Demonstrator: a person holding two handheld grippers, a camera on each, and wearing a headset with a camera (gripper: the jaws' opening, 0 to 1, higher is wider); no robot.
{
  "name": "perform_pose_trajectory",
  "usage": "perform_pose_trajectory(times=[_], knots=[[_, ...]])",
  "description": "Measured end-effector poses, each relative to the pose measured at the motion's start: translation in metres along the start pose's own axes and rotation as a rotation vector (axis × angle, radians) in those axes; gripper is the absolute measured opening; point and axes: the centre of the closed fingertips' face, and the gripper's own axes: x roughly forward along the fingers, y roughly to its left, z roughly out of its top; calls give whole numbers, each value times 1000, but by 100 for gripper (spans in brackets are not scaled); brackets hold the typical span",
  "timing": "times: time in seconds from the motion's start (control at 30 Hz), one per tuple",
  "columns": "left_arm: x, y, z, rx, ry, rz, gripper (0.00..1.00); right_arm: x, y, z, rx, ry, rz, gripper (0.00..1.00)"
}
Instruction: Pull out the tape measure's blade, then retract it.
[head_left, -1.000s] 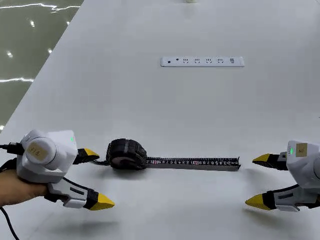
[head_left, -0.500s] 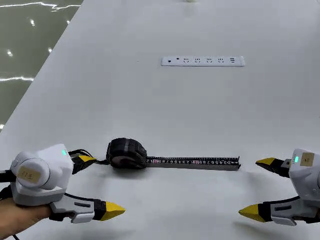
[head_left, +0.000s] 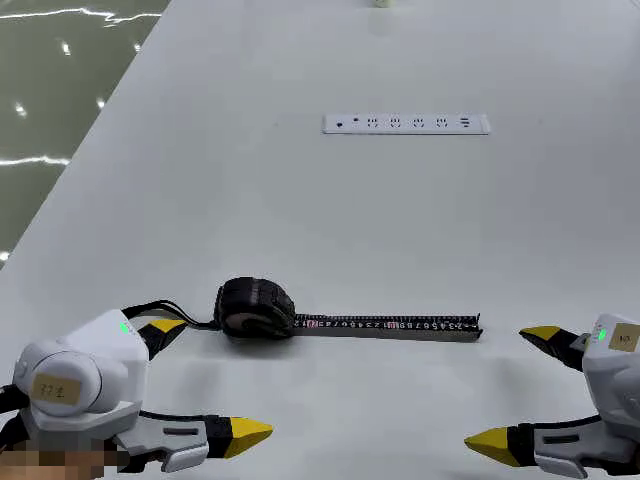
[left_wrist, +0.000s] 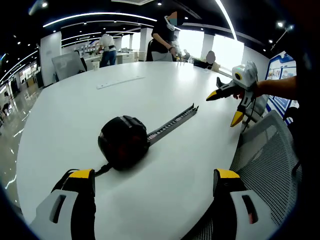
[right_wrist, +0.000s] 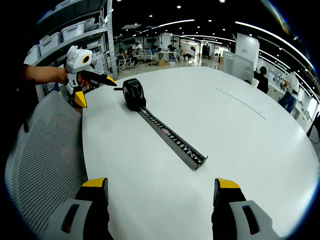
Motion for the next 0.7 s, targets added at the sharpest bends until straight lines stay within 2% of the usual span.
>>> perform_pose_trajectory(times=[0.2,0.4,0.7], knots=[[-2,-4,0,-25,-16,21,99,0,6,-2,30,-1,-23,91],[-3,-13,-1,-55,-26,27,99,-1,12,-1,62,-13,-39,94],[-6,-18,1,-100,-43,66,99,-3,19,6,130,-56,-65,98]])
